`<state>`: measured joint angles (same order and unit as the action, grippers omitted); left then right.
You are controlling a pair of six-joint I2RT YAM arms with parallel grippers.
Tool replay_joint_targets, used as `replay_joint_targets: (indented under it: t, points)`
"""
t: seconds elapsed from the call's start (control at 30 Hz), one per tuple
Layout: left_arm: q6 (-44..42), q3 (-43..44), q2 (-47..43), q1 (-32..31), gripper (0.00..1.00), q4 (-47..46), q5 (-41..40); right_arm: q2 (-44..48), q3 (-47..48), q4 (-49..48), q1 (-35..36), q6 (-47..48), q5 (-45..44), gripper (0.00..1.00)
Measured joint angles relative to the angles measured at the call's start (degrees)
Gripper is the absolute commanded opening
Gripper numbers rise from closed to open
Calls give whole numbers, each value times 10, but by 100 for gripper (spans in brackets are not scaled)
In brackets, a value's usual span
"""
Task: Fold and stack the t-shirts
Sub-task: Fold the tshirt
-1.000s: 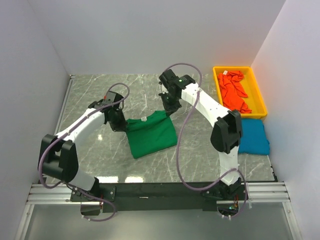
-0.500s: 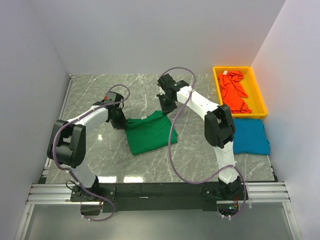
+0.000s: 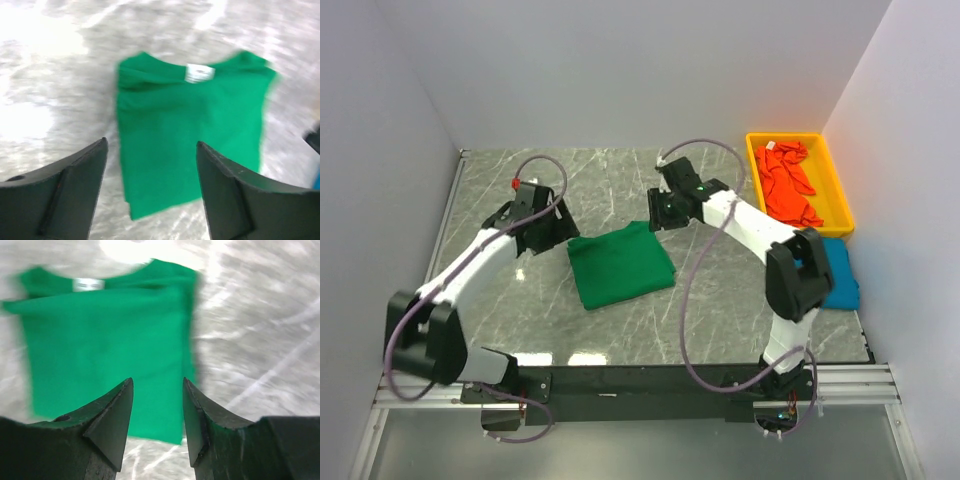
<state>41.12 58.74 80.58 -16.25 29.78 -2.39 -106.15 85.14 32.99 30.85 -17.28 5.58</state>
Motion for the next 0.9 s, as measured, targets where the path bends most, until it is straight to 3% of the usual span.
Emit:
replay_joint_targets:
  t: [0.07,0.13,0.3,0.63,0.9]
  points:
    - [1,-30,-49,-11,64,-30,15,34,-28,-40,-2,5,49,51]
    - [1,-57,-66,-19,60,-60,42,44,-38,-85,-3,7,101,50]
    - [5,-91,-2,-23,48,-129,93,-11,-41,-181,-7,0,236,50]
    - [5,-1,193,29,47,-208,138,-221,1,-306,-77,-121,395,50]
    - [17,61,287,65,52,-246,183,-257,5,-417,-127,-241,429,50]
